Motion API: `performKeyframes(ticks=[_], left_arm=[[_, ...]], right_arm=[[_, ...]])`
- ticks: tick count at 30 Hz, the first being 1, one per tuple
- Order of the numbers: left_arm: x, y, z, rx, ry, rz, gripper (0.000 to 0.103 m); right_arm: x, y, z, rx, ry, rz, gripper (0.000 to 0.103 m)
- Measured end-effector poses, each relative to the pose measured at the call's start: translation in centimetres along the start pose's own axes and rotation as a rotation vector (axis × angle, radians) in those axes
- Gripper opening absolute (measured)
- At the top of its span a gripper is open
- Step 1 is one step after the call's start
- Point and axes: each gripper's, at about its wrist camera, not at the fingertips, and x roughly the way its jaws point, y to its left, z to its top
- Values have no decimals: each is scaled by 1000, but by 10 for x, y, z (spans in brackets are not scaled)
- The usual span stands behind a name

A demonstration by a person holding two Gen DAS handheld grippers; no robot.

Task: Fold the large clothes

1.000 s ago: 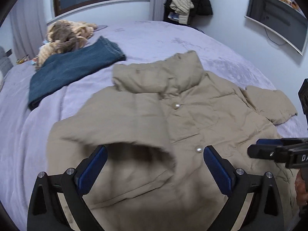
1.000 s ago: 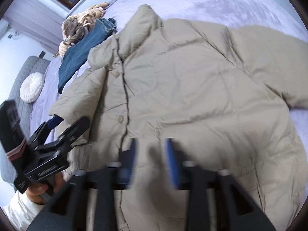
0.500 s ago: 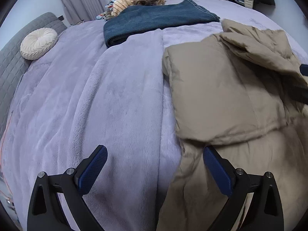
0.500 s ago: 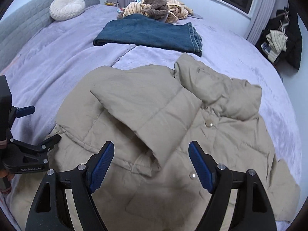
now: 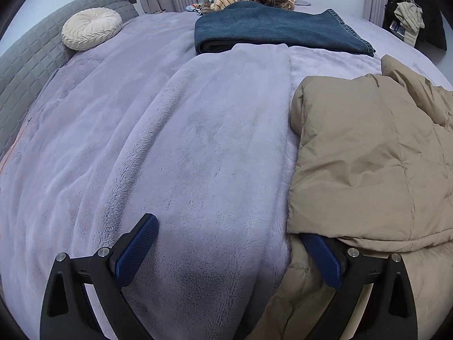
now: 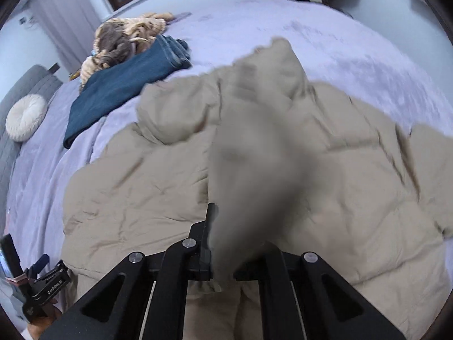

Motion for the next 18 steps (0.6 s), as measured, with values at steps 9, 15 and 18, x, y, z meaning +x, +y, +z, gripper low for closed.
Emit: performKeyframes(ticks=[9, 15, 18], left_arm=[[-39, 21, 0, 103, 84, -199, 80], [-65, 17, 29, 51, 4, -313, 70], [-53, -13, 53, 77, -40, -333, 70]], right_arm=[[-3, -64, -21, 286, 118, 170, 32], [-46, -93, -19, 293, 3, 77, 19], [-57, -80, -9, 176, -43, 95, 18]])
